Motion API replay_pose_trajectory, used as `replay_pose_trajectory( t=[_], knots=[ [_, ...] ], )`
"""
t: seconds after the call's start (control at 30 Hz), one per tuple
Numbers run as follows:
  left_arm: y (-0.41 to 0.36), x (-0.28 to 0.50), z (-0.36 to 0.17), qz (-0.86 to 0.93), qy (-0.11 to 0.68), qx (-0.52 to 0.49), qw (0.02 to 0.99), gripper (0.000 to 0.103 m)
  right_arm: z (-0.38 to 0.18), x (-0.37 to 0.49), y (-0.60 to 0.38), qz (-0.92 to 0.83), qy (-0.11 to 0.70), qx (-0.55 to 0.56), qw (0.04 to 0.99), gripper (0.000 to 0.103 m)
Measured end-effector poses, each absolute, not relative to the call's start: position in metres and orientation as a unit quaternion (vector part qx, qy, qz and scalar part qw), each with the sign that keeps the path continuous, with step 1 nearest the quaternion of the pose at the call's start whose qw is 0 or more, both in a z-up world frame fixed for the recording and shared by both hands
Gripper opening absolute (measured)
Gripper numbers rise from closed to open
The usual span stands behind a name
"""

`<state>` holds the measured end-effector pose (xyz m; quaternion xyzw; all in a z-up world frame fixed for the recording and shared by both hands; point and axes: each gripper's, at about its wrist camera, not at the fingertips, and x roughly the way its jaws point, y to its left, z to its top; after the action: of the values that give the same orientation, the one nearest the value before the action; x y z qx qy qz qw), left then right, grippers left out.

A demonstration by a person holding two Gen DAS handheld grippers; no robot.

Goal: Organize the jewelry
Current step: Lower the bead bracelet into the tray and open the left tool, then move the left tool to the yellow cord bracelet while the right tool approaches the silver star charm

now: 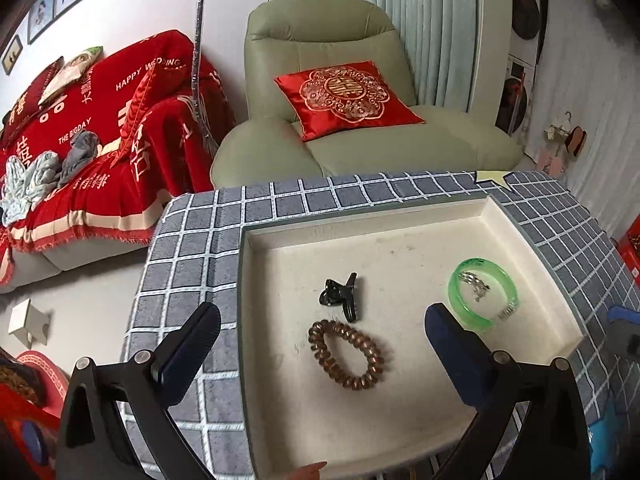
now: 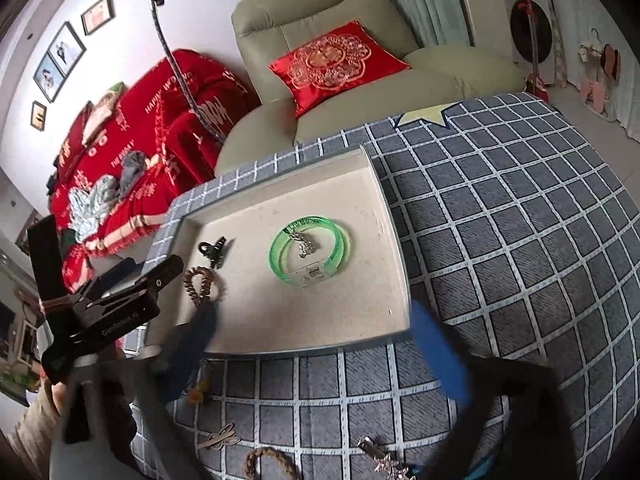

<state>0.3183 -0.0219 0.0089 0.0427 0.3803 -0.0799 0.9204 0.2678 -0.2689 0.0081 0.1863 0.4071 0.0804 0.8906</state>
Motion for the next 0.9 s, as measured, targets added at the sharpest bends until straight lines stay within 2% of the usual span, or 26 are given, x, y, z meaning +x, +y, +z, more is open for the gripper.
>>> replay_pose_trajectory(
  t=[0.33,0.43,0.9],
  knots=[
    [-0.015,0.265,0.024,-0.086,0.379,0.063,0.919,0.103,0.023,0.233,-0.271,0.080,0.409,0.157,0.895,0.103],
    [-0.013,0.251,0.019,-0.111,0.403,0.058,0.907,0.103,0.023,0.222,-0.276,0.082,0.412,0.160,0.894,0.103],
    [-0.001,0.213,-0.022,-0.101,0.459,0.016,0.882,0.103,-0.023,0.182,-0.284,0.066,0.468,0.126,0.872,0.103]
  ],
)
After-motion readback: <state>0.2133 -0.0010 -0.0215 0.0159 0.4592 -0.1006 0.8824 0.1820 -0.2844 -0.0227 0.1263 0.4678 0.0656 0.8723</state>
